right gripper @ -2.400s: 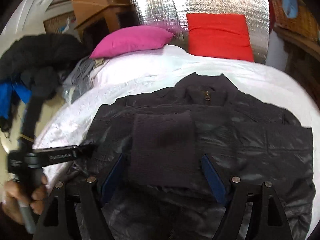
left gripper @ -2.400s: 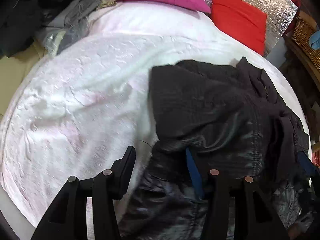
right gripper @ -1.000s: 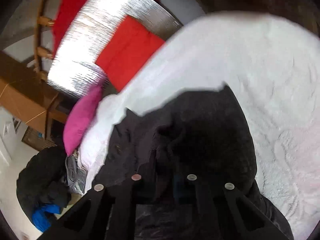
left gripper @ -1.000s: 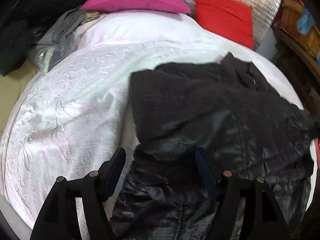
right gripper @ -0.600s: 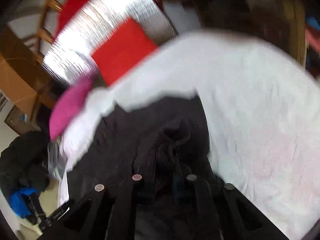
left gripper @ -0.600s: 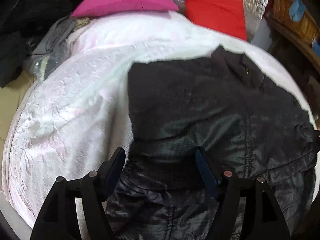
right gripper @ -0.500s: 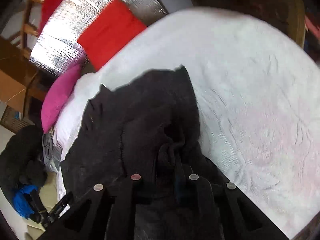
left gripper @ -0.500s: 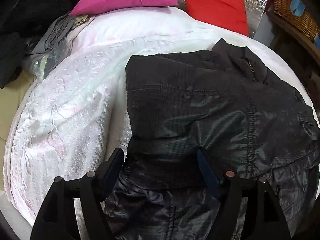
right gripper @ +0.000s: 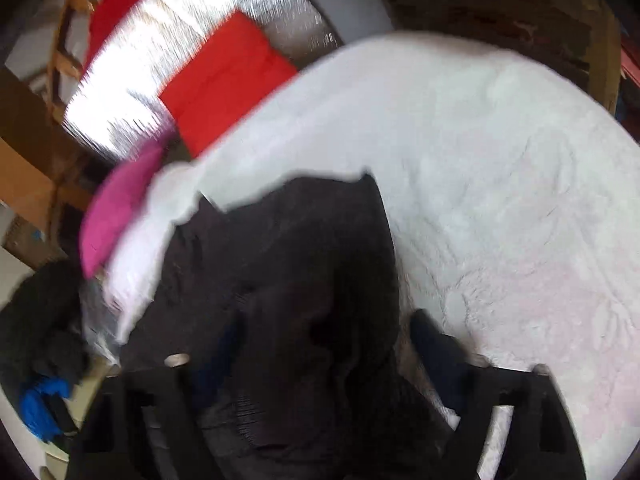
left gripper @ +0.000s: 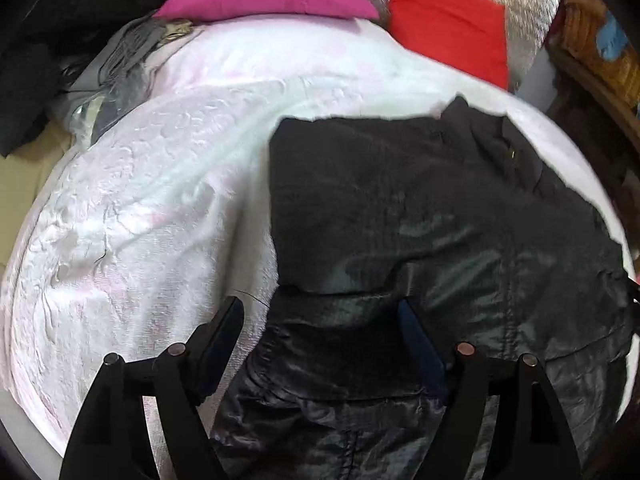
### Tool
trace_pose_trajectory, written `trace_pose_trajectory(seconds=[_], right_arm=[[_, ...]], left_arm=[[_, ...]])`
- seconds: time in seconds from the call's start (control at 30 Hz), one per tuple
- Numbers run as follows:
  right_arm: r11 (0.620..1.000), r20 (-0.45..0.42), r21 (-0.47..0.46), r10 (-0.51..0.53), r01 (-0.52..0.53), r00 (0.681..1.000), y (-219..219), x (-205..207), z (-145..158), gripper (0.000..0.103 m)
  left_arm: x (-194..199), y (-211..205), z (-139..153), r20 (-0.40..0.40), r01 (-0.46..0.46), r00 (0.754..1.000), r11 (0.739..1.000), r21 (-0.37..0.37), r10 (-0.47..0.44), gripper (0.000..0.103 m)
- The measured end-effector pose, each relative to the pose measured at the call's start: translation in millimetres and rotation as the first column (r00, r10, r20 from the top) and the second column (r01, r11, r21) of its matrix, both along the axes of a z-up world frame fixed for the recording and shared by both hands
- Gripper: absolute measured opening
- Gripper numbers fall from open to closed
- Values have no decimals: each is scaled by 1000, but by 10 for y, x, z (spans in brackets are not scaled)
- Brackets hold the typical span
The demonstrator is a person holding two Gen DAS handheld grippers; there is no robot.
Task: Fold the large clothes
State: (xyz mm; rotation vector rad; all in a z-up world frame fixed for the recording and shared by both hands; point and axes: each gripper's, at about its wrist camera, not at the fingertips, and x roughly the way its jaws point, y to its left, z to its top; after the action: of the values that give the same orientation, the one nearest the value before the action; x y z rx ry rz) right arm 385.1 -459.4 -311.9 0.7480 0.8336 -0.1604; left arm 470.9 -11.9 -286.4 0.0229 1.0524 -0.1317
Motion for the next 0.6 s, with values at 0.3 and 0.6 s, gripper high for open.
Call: trace_pose_trajectory(seconds=[0.3, 0.6], right_arm=[[969, 128, -238, -35, 65, 991, 293, -112, 396, 28], [989, 24, -142, -41, 44, 999, 79, -83, 215, 50]], left_arm=[[-25, -93, 42, 34, 8, 999, 1000, 26, -9, 69], [-138, -234, 99, 104, -6, 995, 987, 160, -11, 77]])
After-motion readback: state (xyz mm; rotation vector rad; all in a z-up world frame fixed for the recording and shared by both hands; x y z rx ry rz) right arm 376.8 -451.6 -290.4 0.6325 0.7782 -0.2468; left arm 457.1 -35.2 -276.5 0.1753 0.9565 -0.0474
